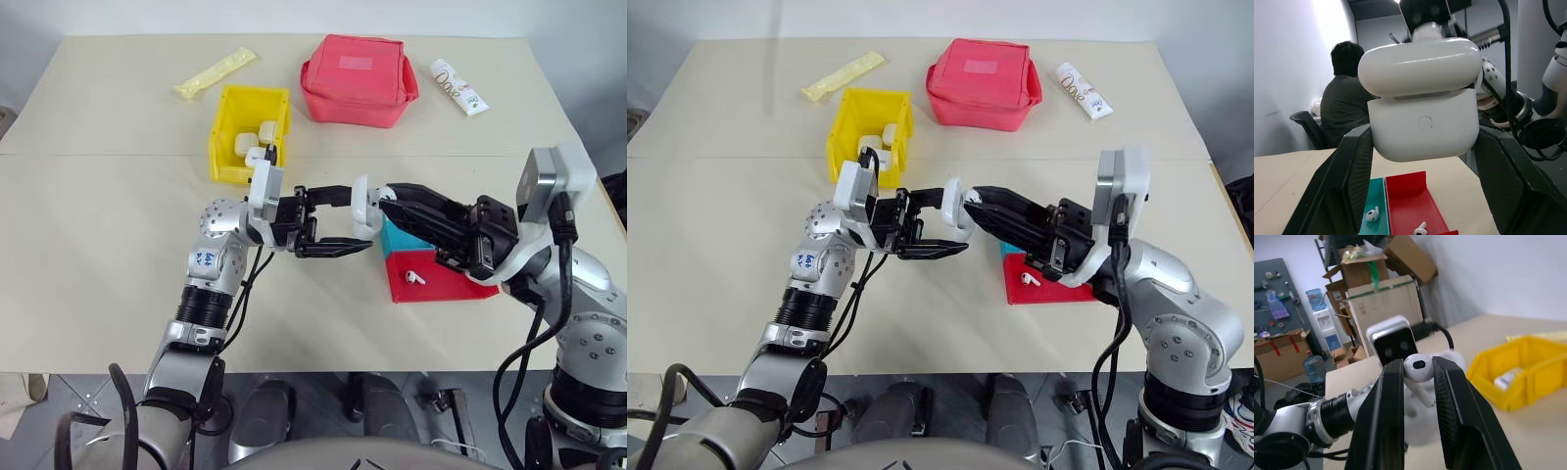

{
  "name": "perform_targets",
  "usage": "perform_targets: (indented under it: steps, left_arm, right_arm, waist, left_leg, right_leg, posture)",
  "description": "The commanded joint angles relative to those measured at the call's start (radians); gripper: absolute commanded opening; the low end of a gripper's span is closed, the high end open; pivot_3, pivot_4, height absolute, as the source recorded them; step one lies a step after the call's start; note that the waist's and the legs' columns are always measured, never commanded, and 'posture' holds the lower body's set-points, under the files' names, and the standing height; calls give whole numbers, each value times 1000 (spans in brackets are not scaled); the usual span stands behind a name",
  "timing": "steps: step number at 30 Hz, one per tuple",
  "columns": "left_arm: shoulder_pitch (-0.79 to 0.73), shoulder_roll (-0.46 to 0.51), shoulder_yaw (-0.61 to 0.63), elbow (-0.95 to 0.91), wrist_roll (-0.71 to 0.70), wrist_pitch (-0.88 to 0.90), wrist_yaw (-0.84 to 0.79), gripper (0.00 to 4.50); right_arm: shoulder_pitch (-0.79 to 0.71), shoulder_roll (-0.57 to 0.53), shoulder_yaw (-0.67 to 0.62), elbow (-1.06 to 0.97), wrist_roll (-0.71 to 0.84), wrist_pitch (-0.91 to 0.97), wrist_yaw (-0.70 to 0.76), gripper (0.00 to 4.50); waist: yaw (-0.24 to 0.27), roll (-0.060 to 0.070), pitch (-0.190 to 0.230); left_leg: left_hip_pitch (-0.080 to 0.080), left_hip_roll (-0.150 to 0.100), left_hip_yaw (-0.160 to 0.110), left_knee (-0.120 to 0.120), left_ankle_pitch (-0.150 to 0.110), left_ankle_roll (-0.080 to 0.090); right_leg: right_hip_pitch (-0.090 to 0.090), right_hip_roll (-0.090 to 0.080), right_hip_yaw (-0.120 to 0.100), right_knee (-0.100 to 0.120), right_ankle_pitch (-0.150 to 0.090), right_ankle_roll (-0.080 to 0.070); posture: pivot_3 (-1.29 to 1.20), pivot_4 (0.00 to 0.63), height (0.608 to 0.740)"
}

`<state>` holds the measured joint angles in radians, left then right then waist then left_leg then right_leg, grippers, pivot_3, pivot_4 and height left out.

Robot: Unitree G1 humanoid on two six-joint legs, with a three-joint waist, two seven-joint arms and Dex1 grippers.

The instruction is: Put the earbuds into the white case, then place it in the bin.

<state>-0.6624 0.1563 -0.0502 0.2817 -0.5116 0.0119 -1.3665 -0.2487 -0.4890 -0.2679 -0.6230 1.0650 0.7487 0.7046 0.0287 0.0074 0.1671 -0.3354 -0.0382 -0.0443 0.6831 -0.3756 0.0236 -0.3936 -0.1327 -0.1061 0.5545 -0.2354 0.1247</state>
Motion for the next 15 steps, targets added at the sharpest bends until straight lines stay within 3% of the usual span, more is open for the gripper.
perform_targets:
  steps: [1,15]
  left_arm:
    - [-22,-4,5,-44,-27,2,1,2737]
    - [-19,-5,4,-51,-30,5,-11,2737]
  right_arm:
    - [20,16,20,-22,24,-39,-10,474]
    - [58,50,107,8,1,-96,-33,474]
  waist:
    - [-1,0,0]
    - [0,0,0]
  left_leg:
    - [0,0,0,0,0,0]
    - [0,0,0,0,0,0]
  right_leg:
    - [0,0,0,0,0,0]
    - [0,0,0,0,0,0]
  posture:
    - [0,150,740]
    - [0,150,740]
